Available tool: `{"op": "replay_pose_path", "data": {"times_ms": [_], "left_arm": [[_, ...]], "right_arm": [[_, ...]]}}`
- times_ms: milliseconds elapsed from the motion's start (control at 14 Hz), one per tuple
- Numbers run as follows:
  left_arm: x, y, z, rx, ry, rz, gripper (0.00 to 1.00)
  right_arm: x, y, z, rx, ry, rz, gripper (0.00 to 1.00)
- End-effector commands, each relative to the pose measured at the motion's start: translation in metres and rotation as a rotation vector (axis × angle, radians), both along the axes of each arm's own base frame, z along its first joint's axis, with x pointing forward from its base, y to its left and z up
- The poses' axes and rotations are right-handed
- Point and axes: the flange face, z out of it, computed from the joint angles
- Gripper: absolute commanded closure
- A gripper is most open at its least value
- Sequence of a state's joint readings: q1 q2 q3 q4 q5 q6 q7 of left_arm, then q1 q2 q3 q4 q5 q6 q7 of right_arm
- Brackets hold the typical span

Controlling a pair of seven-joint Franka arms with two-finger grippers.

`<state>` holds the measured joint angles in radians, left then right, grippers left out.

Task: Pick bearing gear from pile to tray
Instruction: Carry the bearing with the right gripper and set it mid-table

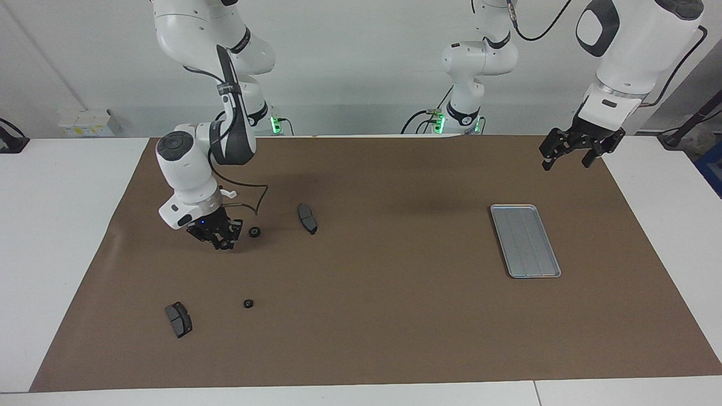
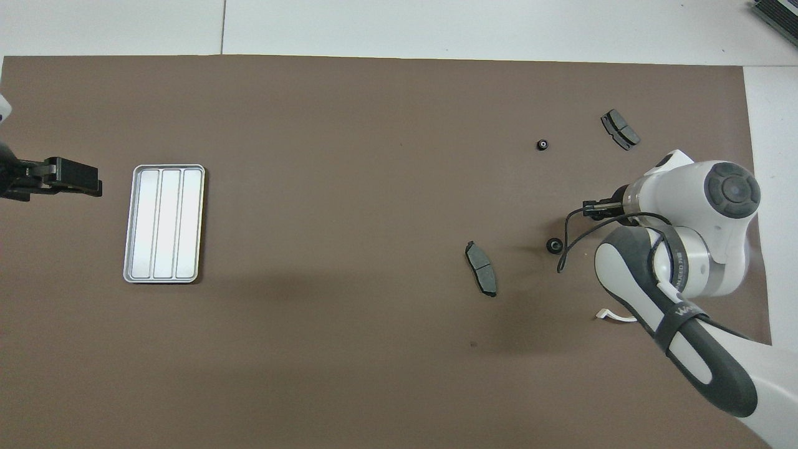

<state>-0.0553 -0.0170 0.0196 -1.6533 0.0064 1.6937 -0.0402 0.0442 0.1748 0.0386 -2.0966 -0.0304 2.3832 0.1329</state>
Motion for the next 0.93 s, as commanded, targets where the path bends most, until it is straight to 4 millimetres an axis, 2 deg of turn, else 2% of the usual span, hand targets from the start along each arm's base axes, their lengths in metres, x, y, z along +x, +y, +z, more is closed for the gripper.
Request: {"op": "replay_pose_path", "data": {"times_ms": [0,286,573,644,788,859], "left_arm": [[-0.006,0.001,0.005,-0.011,0.0,0.002,0.0],[-0.006,0.001,0.005,-0.011,0.0,0.002,0.0],[-0.006,0.001,0.005,-0.011,0.0,0.002,0.0],[-0.006,0.001,0.005,-0.011,0.001,0.002,0.0],[-0.006,0.001,0.005,-0.011,0.0,0.002,0.0],[-0.006,0.001,0.005,-0.011,0.0,0.002,0.0]], "right_arm": [[0.0,0.057,0.016,0.02,-0.009,-0.074,1.0],[-0.013,0.146,0.022,0.054,-0.021,-0.157,1.0],[-0.01,0.225,0.022,0.069,-0.02,-0.223,1.0],[-0.008,0.235,0.02,0.062,-0.018,-0.24,1.0],[-0.007,0.277,0.007,0.047,-0.023,-0.241,1.0],[-0.001,0.304,0.0,0.019,-0.011,-0.232,1.0]]}}
